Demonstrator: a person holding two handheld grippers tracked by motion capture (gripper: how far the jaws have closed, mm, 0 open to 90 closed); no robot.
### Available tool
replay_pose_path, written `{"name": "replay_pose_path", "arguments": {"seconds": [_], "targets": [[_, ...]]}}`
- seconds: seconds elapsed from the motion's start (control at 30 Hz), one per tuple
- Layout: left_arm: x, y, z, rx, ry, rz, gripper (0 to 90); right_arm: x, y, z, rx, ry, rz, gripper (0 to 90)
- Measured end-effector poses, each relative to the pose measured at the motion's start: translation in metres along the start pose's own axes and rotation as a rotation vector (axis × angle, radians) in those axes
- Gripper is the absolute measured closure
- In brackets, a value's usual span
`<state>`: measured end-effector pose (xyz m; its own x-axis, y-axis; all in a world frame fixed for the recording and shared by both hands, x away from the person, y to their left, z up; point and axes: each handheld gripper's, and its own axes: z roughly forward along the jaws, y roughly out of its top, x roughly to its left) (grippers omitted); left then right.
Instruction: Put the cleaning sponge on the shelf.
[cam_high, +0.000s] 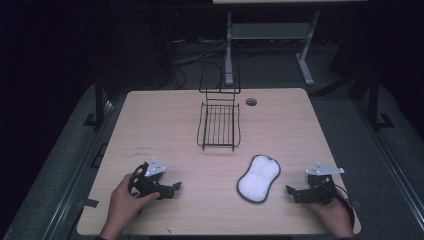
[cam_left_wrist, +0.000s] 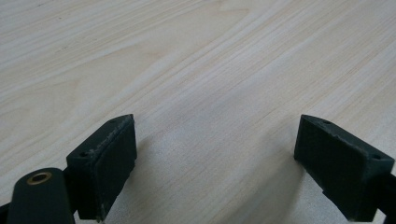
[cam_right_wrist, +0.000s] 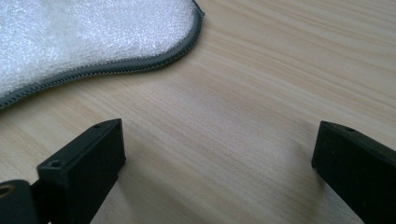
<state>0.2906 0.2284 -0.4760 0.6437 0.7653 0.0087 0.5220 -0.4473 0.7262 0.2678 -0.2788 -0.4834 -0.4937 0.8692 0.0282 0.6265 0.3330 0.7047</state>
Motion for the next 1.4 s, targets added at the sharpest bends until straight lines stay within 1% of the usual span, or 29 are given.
{"name": "replay_pose_path", "arguments": {"seconds": [0.13,0.17,0.23,0.27,0.3,0.33,0.37,0.4,0.43,0.47,0.5,0.53,0.57,0.6,0.63,0.67,0.7,0.73,0.8,0.83,0.87,1.03,1.17,1.33,1.37,1.4], "targets": [[0.000,0.000,0.000,0.000,0.000,-0.001,12.3,0.000,0.000,0.000,0.001,0.001,-0.002,2.3],[0.000,0.000,0.000,0.000,0.000,0.000,12.3,-0.001,0.000,-0.001,0.001,0.000,0.000,4.8],[0.000,0.000,0.000,0.000,-0.001,-0.001,12.3,-0.001,0.000,-0.002,0.000,0.000,0.003,6.5],[0.000,0.000,0.000,0.000,-0.001,-0.001,12.3,-0.002,0.000,-0.003,0.005,0.008,0.004,7.2],[0.000,0.000,0.000,0.000,-0.001,-0.001,12.3,-0.003,0.001,-0.005,0.017,0.012,0.013,10.6],[0.000,0.000,0.000,0.000,-0.001,-0.002,12.3,-0.004,0.002,-0.008,0.019,0.020,0.028,18.7],[0.000,0.000,0.000,0.000,-0.001,-0.002,12.3,-0.005,0.004,-0.012,0.012,0.036,0.042,24.1],[0.000,0.000,0.000,0.000,-0.001,-0.002,12.3,-0.005,0.005,-0.013,0.010,0.028,0.040,28.6],[0.000,0.000,0.000,0.000,-0.001,-0.002,12.3,-0.005,0.005,-0.013,0.010,0.028,0.040,28.6],[0.000,0.000,0.000,0.000,-0.001,-0.002,12.3,-0.005,0.006,-0.015,0.011,0.029,0.037,32.9],[0.000,0.000,0.000,0.000,-0.001,-0.001,12.3,-0.004,0.008,-0.017,0.001,0.040,0.034,36.6],[0.000,0.000,0.000,0.000,-0.001,-0.001,12.3,-0.004,0.009,-0.018,0.000,0.051,0.037,44.0],[0.000,0.000,0.000,0.000,-0.001,-0.001,12.3,-0.003,0.011,-0.019,-0.001,0.062,0.035,47.6],[0.000,0.000,0.000,0.000,-0.001,-0.001,12.3,-0.001,0.013,-0.021,-0.004,0.079,0.037,56.4],[0.000,0.000,0.000,0.000,-0.001,-0.001,12.3,-0.001,0.013,-0.021,-0.004,0.079,0.037,56.4],[0.000,0.000,0.000,0.000,-0.001,-0.001,12.3,-0.001,0.014,-0.021,-0.006,0.085,0.030,60.8],[0.000,0.000,0.000,0.000,-0.001,-0.001,12.3,0.001,0.016,-0.023,-0.003,0.116,0.032,74.1],[0.000,0.000,0.000,0.000,-0.001,-0.001,12.3,0.001,0.016,-0.023,-0.003,0.116,0.032,74.1],[0.000,0.000,0.000,0.000,-0.001,-0.001,12.3,0.004,0.018,-0.026,-0.012,0.148,0.018,84.7],[0.000,0.000,0.000,0.000,-0.001,-0.001,12.3,0.008,0.021,-0.028,-0.025,0.173,0.001,89.8],[0.000,0.000,0.000,0.000,-0.001,-0.001,12.3,0.008,0.021,-0.028,-0.025,0.173,0.001,89.8],[0.000,0.000,0.000,0.000,-0.001,-0.001,12.3,0.020,0.028,-0.025,-0.027,0.249,-0.020,89.9],[0.000,0.000,0.000,0.000,-0.001,-0.001,12.3,0.031,0.033,-0.022,-0.032,0.291,-0.042,89.9],[0.000,0.000,0.000,0.000,-0.002,-0.001,12.3,0.044,0.037,-0.016,-0.017,0.332,-0.073,89.9],[0.000,0.000,0.000,0.000,-0.001,-0.001,12.4,0.050,0.038,-0.013,-0.011,0.343,-0.086,89.9],[0.000,0.000,0.000,0.000,-0.001,-0.001,12.4,0.050,0.038,-0.013,-0.011,0.343,-0.086,89.9]]}}
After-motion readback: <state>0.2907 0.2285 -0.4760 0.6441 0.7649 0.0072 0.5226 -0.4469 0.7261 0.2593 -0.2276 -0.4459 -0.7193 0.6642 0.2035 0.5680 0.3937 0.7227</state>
